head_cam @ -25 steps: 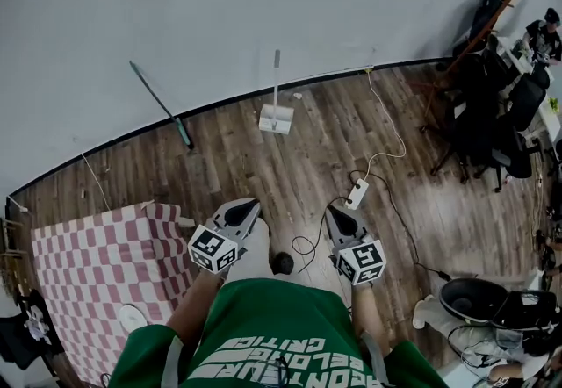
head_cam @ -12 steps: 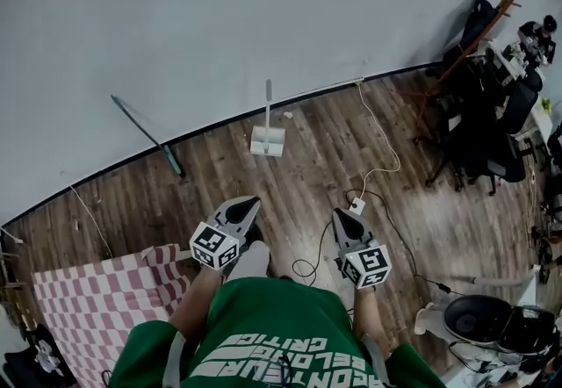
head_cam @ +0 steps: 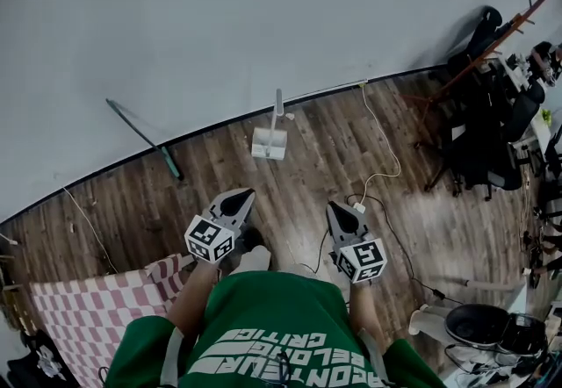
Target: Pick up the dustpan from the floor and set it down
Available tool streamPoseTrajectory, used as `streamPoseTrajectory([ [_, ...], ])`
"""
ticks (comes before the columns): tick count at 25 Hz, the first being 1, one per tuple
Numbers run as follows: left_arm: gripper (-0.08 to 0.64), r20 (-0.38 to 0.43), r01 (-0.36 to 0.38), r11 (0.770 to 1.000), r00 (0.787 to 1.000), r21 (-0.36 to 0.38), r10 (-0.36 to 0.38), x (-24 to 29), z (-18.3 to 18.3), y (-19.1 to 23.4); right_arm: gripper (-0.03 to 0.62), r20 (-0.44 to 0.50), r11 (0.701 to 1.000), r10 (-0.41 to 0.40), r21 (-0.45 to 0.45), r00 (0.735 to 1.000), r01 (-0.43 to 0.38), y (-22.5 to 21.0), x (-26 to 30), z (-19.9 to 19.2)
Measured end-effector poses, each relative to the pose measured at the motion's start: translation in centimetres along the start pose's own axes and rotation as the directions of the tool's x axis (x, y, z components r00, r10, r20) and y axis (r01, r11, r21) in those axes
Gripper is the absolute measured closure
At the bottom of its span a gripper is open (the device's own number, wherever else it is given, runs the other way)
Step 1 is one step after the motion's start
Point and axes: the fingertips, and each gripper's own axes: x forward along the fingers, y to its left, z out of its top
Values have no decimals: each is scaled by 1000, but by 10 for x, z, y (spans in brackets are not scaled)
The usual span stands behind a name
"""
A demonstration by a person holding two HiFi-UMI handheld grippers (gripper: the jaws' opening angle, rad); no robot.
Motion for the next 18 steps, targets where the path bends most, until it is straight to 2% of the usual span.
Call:
streamPoseTrajectory([
  [12, 557, 2, 3, 1000, 1000, -14, -3, 19, 14, 53, 584, -7, 1000, 15, 4, 1000, -15, -2, 55, 19],
  [18, 557, -6, -26, 1000, 1000, -9, 26, 37, 23, 79, 584, -8, 999, 51, 5, 999, -51, -24, 93, 30],
])
